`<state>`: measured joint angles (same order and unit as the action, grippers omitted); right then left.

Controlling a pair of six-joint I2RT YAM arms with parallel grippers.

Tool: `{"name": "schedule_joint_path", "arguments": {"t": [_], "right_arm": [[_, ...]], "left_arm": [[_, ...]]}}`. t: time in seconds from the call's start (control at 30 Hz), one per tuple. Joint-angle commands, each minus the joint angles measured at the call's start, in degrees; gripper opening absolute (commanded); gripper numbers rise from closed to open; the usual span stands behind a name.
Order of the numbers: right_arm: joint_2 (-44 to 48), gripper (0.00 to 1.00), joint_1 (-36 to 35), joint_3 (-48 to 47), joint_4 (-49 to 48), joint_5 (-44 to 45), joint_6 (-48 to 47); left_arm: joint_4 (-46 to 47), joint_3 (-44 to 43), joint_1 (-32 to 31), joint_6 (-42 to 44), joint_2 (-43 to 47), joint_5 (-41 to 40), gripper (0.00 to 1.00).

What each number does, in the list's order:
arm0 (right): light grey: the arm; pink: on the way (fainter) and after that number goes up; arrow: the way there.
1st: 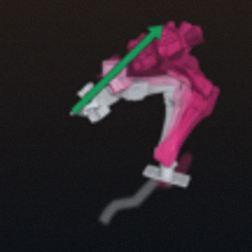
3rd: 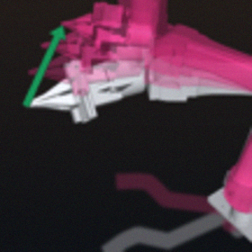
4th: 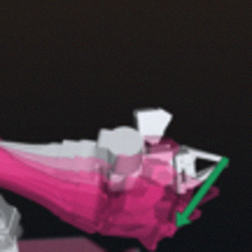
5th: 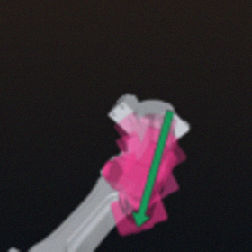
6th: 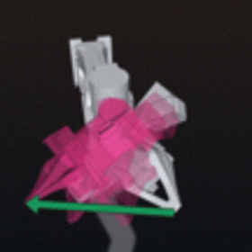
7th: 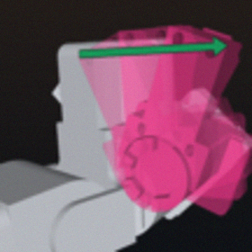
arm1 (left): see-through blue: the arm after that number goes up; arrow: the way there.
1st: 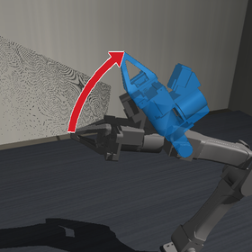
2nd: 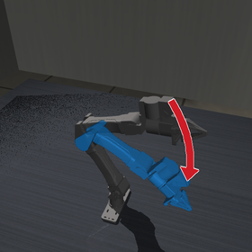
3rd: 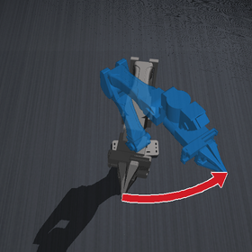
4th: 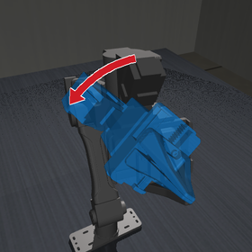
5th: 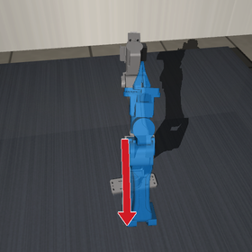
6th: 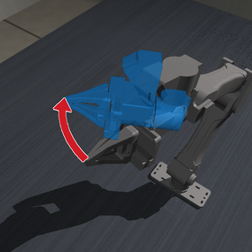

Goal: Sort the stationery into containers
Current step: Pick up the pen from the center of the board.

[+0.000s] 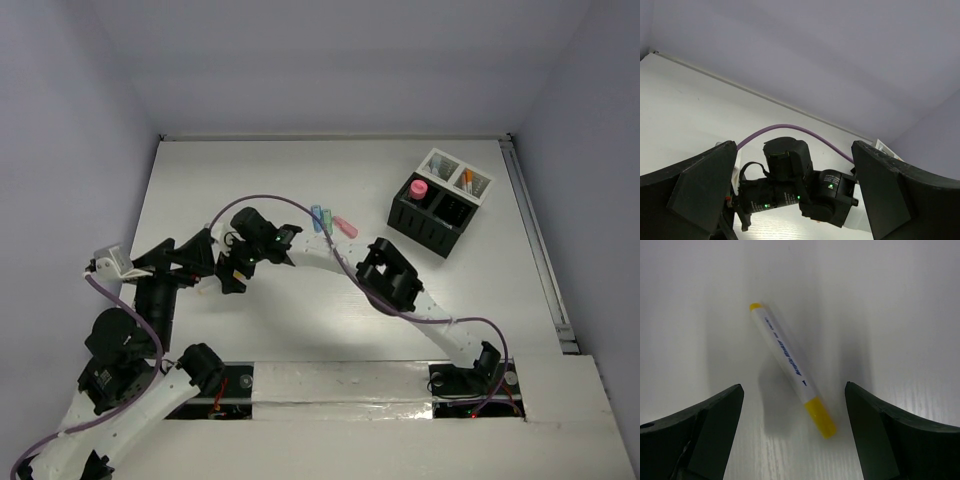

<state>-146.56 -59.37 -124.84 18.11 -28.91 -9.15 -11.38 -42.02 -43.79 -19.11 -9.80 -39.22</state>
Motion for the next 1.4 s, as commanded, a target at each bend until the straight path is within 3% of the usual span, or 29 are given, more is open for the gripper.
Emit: {"name": "schedule_joint_path", "arguments": {"t": [0.0,0.1,0.23,0.37,0.5,0.53,0.7,0.83,1.07,1.37], "right_arm": [[-1.6,0.88,-1.0,-2.9,1.9,5.0,-3.2],[-2.4,0.85,-1.6,-3.0,3.2,8.0,-4.9],[-1.8,0.69,-3.6,0.4,2.8,13.3,-7.9],[-0.4,0.64,-5.1,6.4,-0.3,22.5,-11.4],[1.4,0.50,-5.7,10.6,-3.6,24.5,-12.5],[1.8,0.42,-5.7,11.5,-4.1,24.6,-12.5],[3.6,0.25,-5.7,14.8,-4.5,25.1,-12.9],[5.2,0.00,-5.7,18.7,-5.8,28.3,-13.3],[13.6,0.00,-4.1,27.3,-16.0,33.0,-7.2],[31.2,0.00,2.2,47.3,-42.9,29.4,9.0]], "left_arm": [[2.6,-0.5,0.2,-0.1,0.9,-0.2,0.99],[2.5,-0.5,0.2,-0.2,0.8,-0.2,0.99],[2.4,-0.5,0.2,-0.2,0.9,0.0,0.99],[2.5,-0.4,0.2,-0.1,1.1,0.1,0.99],[2.5,-0.5,0.2,0.0,1.1,0.0,0.99],[2.5,-0.5,0.2,0.0,1.1,0.0,0.99],[2.5,-0.5,0.2,0.0,1.5,-0.1,0.99],[2.4,-0.4,0.2,0.0,1.5,0.1,0.99],[2.1,-0.3,0.2,-0.1,0.9,0.7,0.99],[1.8,-0.1,0.2,-0.2,0.2,1.3,0.99]]}}
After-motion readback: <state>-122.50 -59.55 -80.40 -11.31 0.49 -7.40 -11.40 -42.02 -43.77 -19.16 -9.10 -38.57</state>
